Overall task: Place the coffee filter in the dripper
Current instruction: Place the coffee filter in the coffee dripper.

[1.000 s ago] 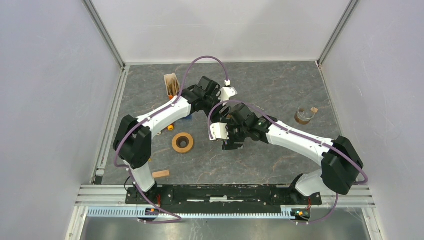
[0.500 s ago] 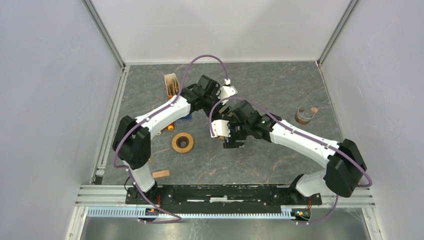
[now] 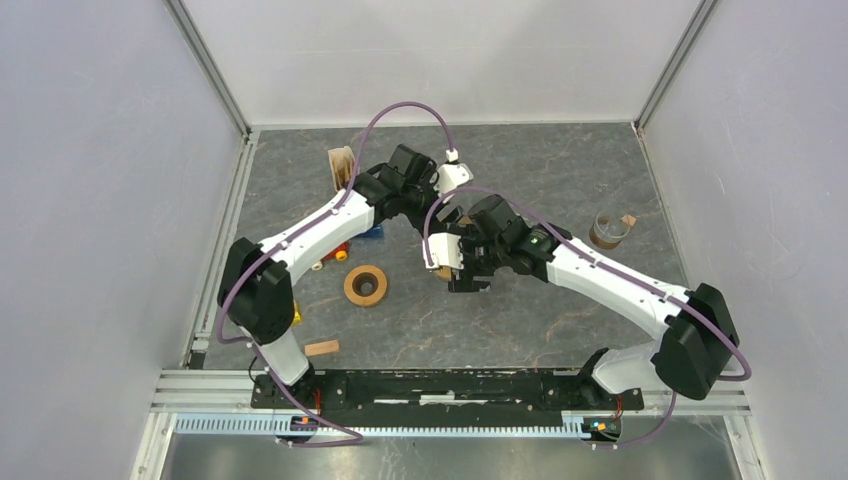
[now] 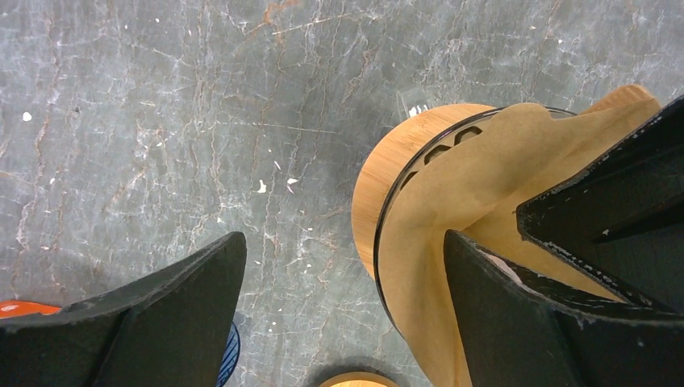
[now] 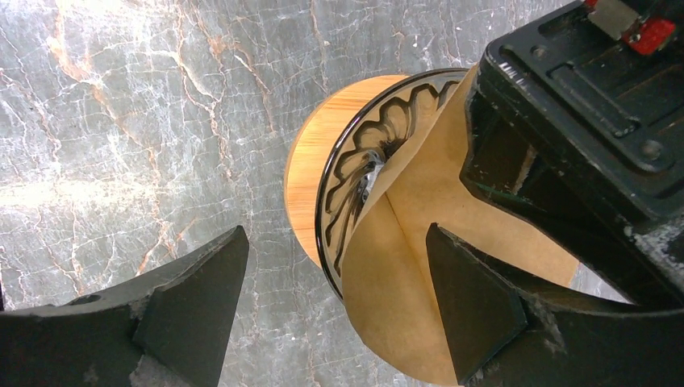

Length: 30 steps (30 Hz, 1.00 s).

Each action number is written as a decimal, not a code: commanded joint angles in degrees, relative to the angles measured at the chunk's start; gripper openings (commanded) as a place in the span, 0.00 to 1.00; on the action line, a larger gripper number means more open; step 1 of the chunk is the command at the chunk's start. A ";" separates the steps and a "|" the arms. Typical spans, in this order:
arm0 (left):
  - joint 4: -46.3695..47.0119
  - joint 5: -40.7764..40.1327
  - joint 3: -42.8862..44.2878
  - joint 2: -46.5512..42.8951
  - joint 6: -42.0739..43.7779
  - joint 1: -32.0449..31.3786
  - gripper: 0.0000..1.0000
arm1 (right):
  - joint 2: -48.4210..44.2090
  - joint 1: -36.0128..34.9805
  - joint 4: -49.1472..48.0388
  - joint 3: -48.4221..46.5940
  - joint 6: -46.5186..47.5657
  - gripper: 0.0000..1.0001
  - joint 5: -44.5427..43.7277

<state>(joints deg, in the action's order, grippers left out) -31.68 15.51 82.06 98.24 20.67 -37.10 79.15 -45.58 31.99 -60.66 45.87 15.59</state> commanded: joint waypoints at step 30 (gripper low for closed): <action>15.69 10.33 -15.02 -27.43 -8.00 13.03 1.00 | -18.89 16.96 -5.86 5.66 -9.79 0.88 13.95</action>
<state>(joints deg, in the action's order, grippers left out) -21.52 19.99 70.22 73.97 15.86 -27.40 64.14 -33.89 31.24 -59.20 41.25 25.04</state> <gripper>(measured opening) 0.993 0.880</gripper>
